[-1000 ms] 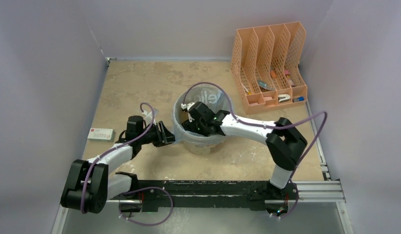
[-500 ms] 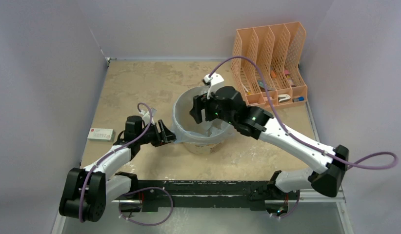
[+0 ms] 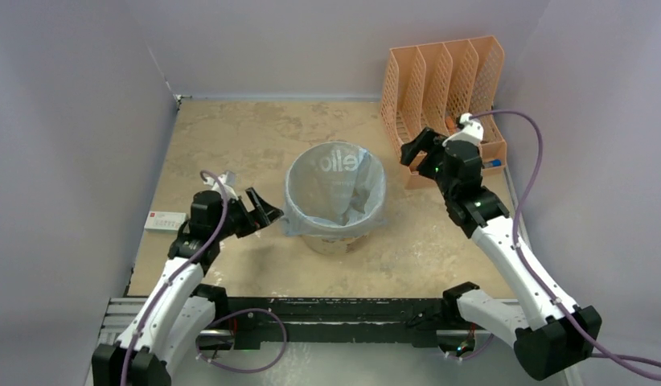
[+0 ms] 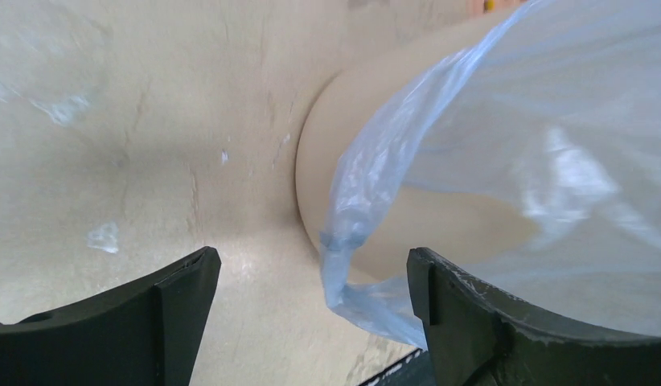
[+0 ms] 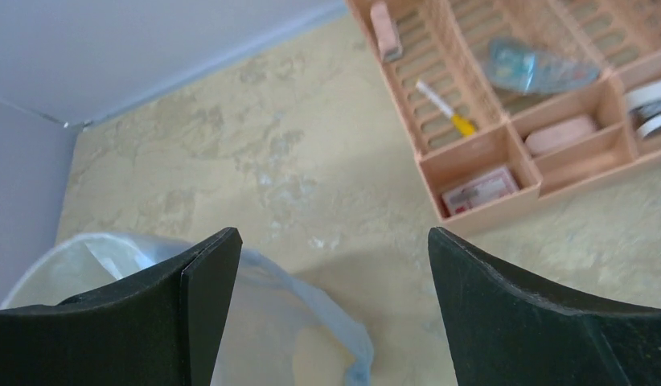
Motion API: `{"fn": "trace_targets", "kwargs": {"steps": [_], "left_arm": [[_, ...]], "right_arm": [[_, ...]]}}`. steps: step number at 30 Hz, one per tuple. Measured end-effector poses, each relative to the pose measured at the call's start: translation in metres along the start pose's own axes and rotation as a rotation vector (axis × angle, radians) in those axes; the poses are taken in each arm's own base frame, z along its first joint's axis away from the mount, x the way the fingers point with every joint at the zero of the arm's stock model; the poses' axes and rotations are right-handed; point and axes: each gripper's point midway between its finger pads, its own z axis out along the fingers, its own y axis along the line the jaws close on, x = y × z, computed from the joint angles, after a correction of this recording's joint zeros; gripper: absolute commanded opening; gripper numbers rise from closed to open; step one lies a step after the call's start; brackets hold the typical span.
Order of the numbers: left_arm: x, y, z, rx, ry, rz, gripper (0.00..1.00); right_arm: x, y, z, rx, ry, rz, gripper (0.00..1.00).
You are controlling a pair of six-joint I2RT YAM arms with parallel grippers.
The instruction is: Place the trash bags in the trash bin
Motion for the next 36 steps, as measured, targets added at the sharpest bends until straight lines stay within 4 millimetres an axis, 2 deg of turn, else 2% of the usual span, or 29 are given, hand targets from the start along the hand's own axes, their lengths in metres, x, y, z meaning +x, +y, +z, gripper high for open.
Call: {"fn": "trace_targets", "kwargs": {"steps": [2, 5, 9, 11, 13, 16, 20, 23, 26, 29, 33, 36], "left_arm": [[-0.013, -0.008, -0.011, -0.011, -0.054, 0.016, 0.88], [-0.035, -0.028, -0.031, -0.001, -0.128, 0.067, 0.88], [-0.066, -0.07, -0.059, 0.061, -0.188, 0.185, 0.88], [-0.078, -0.097, -0.073, 0.122, -0.2, 0.267, 0.88], [-0.084, -0.121, -0.082, 0.195, -0.189, 0.348, 0.89], [-0.093, -0.161, -0.098, 0.324, -0.156, 0.472, 0.89], [-0.097, -0.193, -0.099, 0.442, -0.092, 0.565, 0.9], [-0.077, -0.217, -0.084, 0.503, 0.012, 0.625, 0.9], [-0.041, -0.236, -0.061, 0.531, 0.142, 0.678, 0.92], [-0.011, -0.232, -0.039, 0.481, 0.236, 0.703, 0.93], [-0.012, -0.21, -0.026, 0.362, 0.226, 0.697, 0.86], [-0.013, -0.204, -0.025, 0.336, 0.217, 0.697, 0.85]], "right_arm": [[0.022, -0.01, 0.006, -0.002, 0.045, 0.034, 0.89], [0.064, -0.025, 0.016, 0.004, 0.145, 0.083, 0.88], [0.138, -0.046, 0.021, -0.006, 0.32, 0.132, 0.86], [0.166, -0.05, 0.02, -0.02, 0.407, 0.128, 0.81], [0.18, -0.045, 0.021, -0.066, 0.459, 0.121, 0.8], [0.189, -0.028, 0.019, -0.173, 0.498, 0.11, 0.79], [0.2, 0.001, 0.009, -0.295, 0.527, 0.051, 0.81], [0.216, 0.027, -0.004, -0.368, 0.571, -0.004, 0.82], [0.221, 0.032, -0.009, -0.369, 0.576, -0.023, 0.85], [0.211, 0.028, -0.008, -0.333, 0.539, 0.001, 0.86], [0.198, 0.03, -0.016, -0.353, 0.474, 0.056, 0.86], [0.205, 0.032, -0.018, -0.382, 0.481, 0.088, 0.84]]}}
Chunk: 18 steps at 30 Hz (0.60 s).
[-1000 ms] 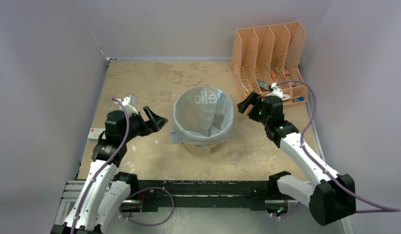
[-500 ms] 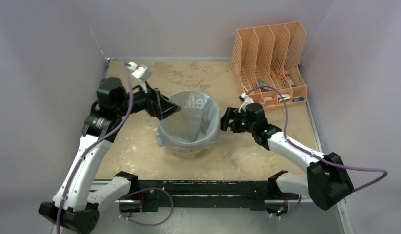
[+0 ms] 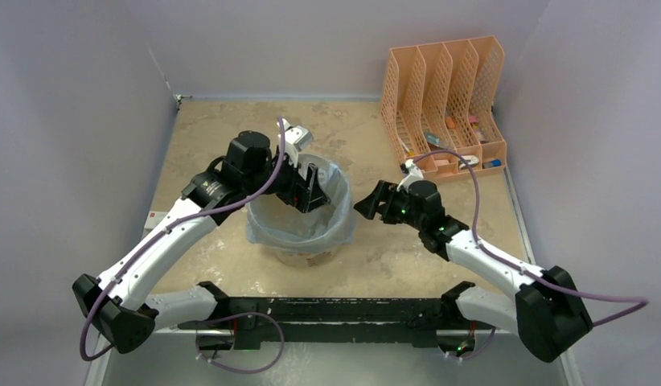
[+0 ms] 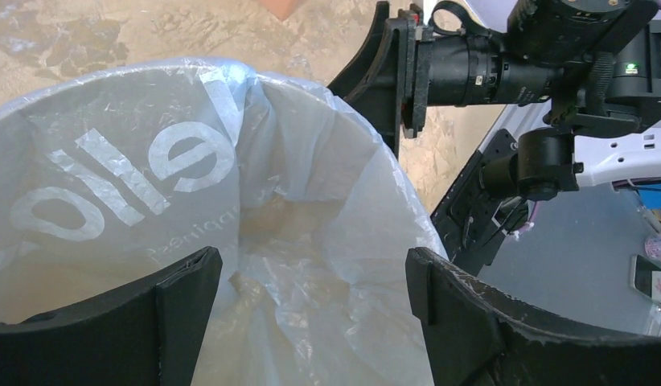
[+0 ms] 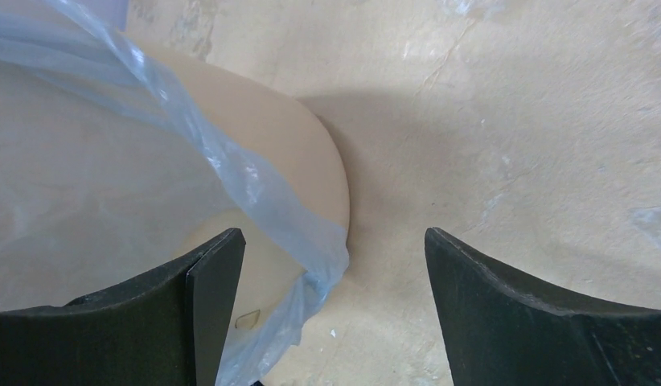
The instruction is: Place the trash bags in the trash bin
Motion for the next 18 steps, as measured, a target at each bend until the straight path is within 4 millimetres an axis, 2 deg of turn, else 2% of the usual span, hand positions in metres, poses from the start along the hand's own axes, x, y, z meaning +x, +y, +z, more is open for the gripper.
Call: {"fn": "trace_targets", "kwargs": {"steps": [4, 7, 10, 13, 18], "left_arm": [[0.008, 0.006, 0.01, -0.007, 0.044, -0.012, 0.81], [0.025, 0.019, 0.032, -0.024, 0.127, -0.041, 0.79], [0.049, 0.034, 0.049, -0.048, 0.209, -0.073, 0.79], [0.073, 0.041, 0.056, -0.06, 0.268, -0.096, 0.75], [0.093, 0.04, 0.07, -0.046, 0.308, -0.092, 0.69]], "right_arm": [[0.017, -0.004, 0.01, -0.019, 0.062, 0.037, 0.84], [0.029, -0.007, 0.015, -0.02, 0.108, 0.064, 0.84], [0.028, -0.002, 0.015, -0.043, 0.109, 0.078, 0.85], [0.024, 0.003, 0.012, -0.07, 0.083, 0.09, 0.85], [0.026, 0.004, 0.011, -0.083, 0.075, 0.127, 0.85]]}}
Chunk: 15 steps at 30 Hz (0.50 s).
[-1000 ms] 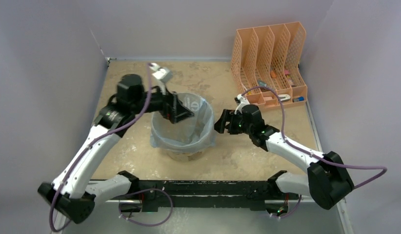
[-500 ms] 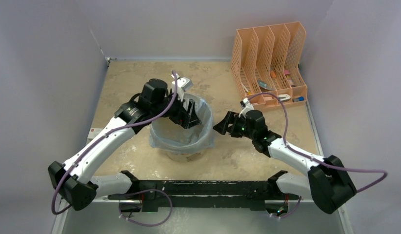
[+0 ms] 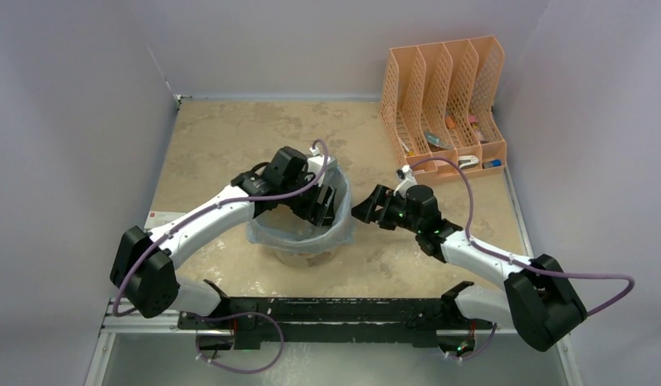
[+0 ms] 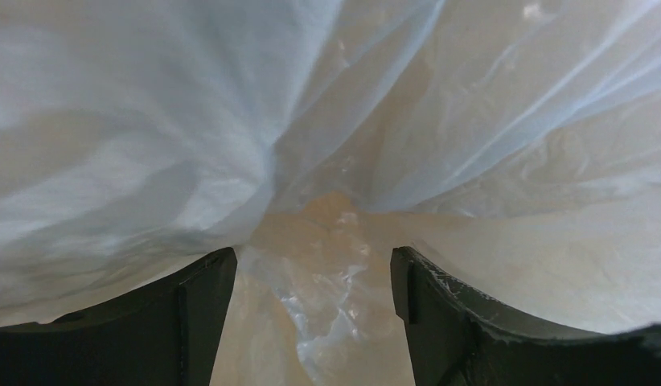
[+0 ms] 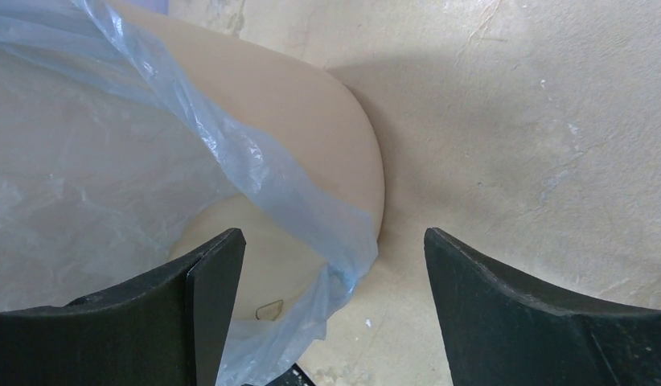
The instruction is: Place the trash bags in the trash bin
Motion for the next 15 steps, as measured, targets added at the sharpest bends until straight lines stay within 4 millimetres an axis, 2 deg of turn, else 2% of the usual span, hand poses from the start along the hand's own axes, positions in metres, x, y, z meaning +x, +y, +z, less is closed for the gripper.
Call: {"fn": "trace_targets", "kwargs": {"steps": [4, 10, 15], "left_arm": [[0.016, -0.001, 0.015, 0.006, 0.023, 0.008, 0.67], [0.061, 0.015, 0.033, -0.033, 0.1, -0.01, 0.66], [0.066, 0.02, 0.039, -0.033, 0.078, -0.008, 0.66]], "right_arm": [[0.002, 0.004, 0.002, -0.023, 0.011, 0.034, 0.85], [0.012, 0.0, 0.0, -0.045, 0.018, 0.102, 0.86], [0.017, -0.003, 0.003, -0.042, 0.034, 0.135, 0.86]]}}
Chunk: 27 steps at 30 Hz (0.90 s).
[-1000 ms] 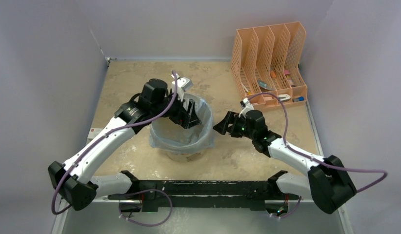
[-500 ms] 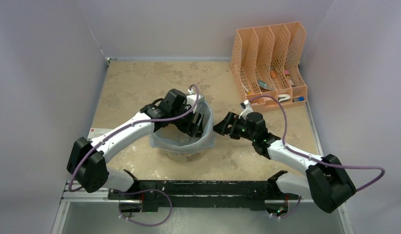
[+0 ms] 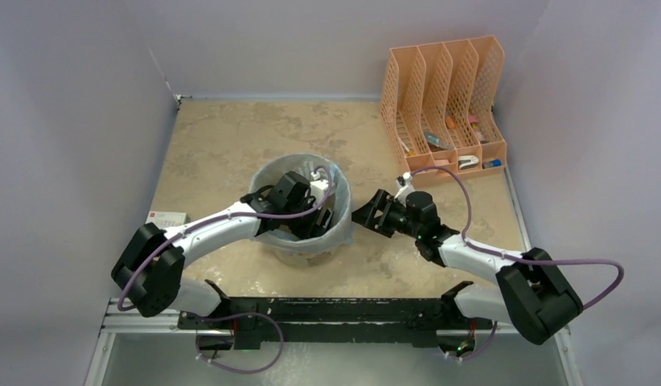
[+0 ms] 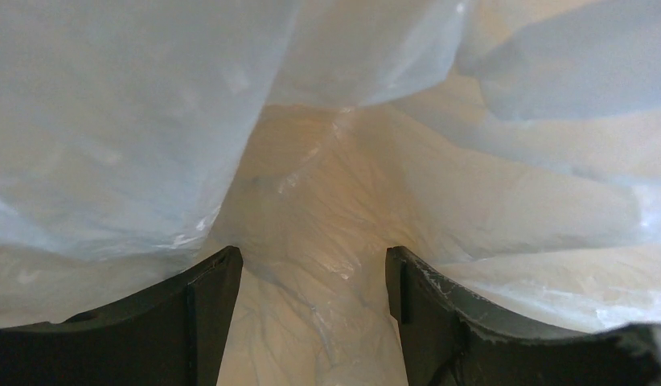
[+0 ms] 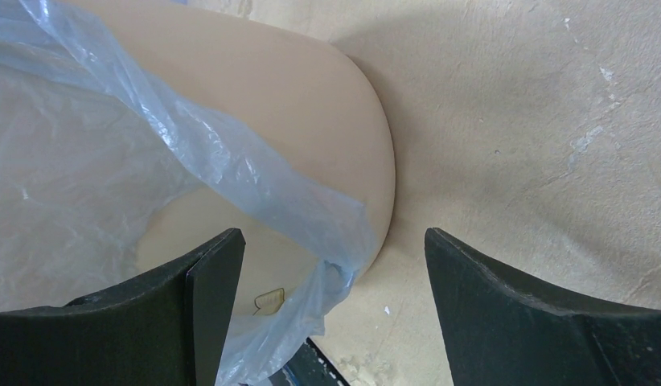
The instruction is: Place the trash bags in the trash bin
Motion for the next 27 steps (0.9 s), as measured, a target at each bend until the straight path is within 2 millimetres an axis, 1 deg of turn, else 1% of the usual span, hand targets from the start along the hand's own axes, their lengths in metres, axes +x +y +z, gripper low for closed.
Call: {"fn": "trace_targets", "kwargs": {"steps": [3, 6, 10, 12, 16, 18, 23, 25, 27], "left_arm": [[0.0, -0.003, 0.002, 0.021, 0.001, 0.006, 0.63], [0.004, -0.003, 0.01, 0.042, 0.037, 0.003, 0.61], [0.02, 0.005, 0.022, 0.03, 0.113, -0.015, 0.59], [0.027, 0.008, 0.025, 0.023, 0.141, -0.027, 0.57], [0.039, 0.01, 0.031, 0.031, 0.19, -0.047, 0.57], [0.043, 0.01, 0.035, 0.044, 0.211, -0.056, 0.57], [0.042, 0.006, 0.04, 0.075, 0.227, -0.066, 0.55], [0.041, 0.006, 0.041, 0.077, 0.227, -0.066, 0.55], [0.041, 0.006, 0.041, 0.078, 0.226, -0.067, 0.54]], "right_arm": [[0.004, -0.001, 0.001, 0.0, 0.019, 0.008, 0.86], [0.004, 0.0, 0.001, -0.006, 0.023, 0.01, 0.85], [0.004, 0.0, 0.002, -0.009, 0.021, 0.008, 0.82], [0.005, -0.004, 0.003, 0.002, 0.028, 0.009, 0.82], [0.013, -0.017, 0.006, 0.044, 0.056, 0.02, 0.82], [0.014, -0.02, 0.006, 0.057, 0.061, 0.022, 0.82], [0.013, -0.024, 0.005, 0.076, 0.056, 0.013, 0.82], [0.012, -0.024, 0.005, 0.08, 0.046, 0.01, 0.79], [0.011, -0.024, 0.006, 0.081, 0.045, 0.008, 0.75]]}}
